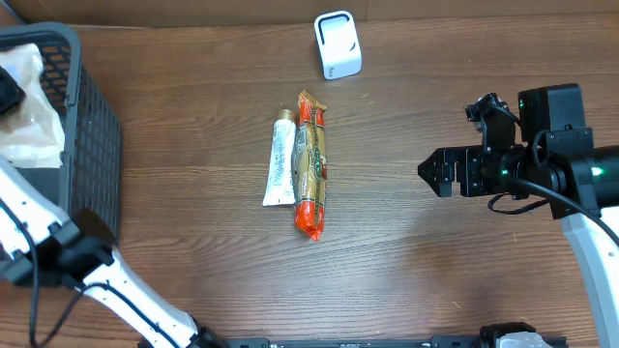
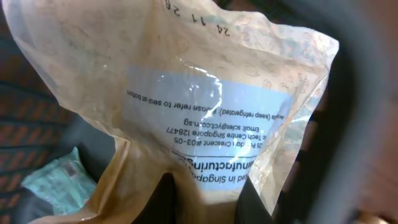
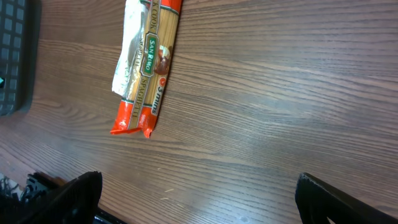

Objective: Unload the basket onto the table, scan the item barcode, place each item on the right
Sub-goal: 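Grasp the clear pouch in the basket with the left gripper, then carry the clear pouch right of the spaghetti and release it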

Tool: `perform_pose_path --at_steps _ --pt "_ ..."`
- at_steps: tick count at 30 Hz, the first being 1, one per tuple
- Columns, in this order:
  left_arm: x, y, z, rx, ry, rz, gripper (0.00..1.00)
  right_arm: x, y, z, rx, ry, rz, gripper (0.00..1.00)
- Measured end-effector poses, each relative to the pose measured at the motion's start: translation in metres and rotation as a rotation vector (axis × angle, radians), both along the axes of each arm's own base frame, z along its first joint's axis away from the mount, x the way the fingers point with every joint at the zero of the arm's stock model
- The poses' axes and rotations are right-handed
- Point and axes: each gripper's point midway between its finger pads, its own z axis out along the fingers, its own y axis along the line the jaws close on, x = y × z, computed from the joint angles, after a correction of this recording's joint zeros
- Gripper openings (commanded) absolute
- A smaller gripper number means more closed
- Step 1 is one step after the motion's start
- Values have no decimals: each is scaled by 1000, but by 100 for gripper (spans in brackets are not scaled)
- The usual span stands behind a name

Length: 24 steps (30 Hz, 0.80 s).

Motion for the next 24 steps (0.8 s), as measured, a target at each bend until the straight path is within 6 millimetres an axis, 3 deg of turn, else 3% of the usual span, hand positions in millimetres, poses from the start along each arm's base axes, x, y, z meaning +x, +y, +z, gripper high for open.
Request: perform_pose_path --at_steps 3,7,10,12,14,17,20,24 --pt "-13 -30 56 72 -105 -32 4 0 0 0 0 0 0 100" --pt "-32 -98 125 151 -248 -143 4 0 0 0 1 0 0 100" --pt "-43 -164 152 152 -313 -280 4 0 0 0 1 -1 0 100" --pt "-40 -202 158 126 -342 -382 4 0 0 0 1 -1 0 100" --pt "-33 -235 152 80 -331 -469 4 0 0 0 0 0 -1 100" --pt "-14 -284 120 -11 -237 -582 4 0 0 0 0 -1 0 100" --pt "9 -344 62 -124 -66 -674 4 0 0 0 0 -1 0 100" --pt "26 -411 -6 -202 111 -748 4 0 0 0 0 0 -1 100"
